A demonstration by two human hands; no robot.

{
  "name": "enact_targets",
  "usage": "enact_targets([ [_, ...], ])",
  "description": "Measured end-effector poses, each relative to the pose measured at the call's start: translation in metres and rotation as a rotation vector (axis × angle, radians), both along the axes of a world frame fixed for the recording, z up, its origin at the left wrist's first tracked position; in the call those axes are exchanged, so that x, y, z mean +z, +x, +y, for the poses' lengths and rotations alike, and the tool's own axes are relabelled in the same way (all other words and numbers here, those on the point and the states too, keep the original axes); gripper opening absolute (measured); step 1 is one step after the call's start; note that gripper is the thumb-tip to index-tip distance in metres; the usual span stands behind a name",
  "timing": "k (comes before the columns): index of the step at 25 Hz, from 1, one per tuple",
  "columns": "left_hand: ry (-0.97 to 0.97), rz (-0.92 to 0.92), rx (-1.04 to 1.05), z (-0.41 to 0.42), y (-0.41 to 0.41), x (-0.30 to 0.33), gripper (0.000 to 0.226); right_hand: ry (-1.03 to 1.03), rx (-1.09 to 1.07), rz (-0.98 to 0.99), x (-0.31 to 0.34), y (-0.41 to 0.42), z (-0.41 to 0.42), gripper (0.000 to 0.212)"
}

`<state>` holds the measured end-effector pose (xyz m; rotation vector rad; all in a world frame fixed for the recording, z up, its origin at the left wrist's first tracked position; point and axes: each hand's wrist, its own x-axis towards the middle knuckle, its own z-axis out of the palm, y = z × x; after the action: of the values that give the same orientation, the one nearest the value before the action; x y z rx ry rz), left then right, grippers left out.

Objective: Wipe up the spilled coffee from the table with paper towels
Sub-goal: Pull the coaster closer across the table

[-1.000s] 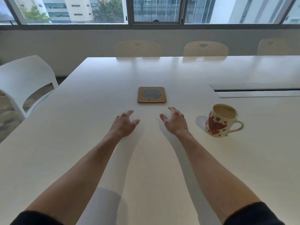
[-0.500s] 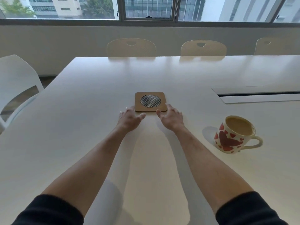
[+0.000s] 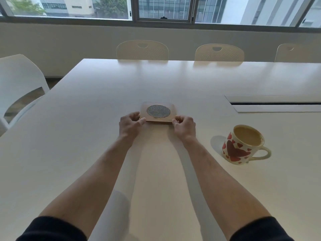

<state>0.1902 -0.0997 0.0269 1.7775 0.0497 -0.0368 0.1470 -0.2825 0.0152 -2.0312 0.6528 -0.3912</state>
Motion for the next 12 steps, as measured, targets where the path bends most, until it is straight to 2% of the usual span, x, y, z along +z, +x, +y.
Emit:
enact_targets([
  [4, -0.127, -0.019, 0.04, 0.011, -0.031, -0.004, 0.028, 0.093, -0.061, -0.027, -0.004, -0.028, 0.006, 0.019],
  [12, -0.125, -0.095, 0.035, 0.03, -0.101, -0.006, 0.039, 0.149, -0.038, -0.075, 0.005, -0.11, 0.019, 0.019],
])
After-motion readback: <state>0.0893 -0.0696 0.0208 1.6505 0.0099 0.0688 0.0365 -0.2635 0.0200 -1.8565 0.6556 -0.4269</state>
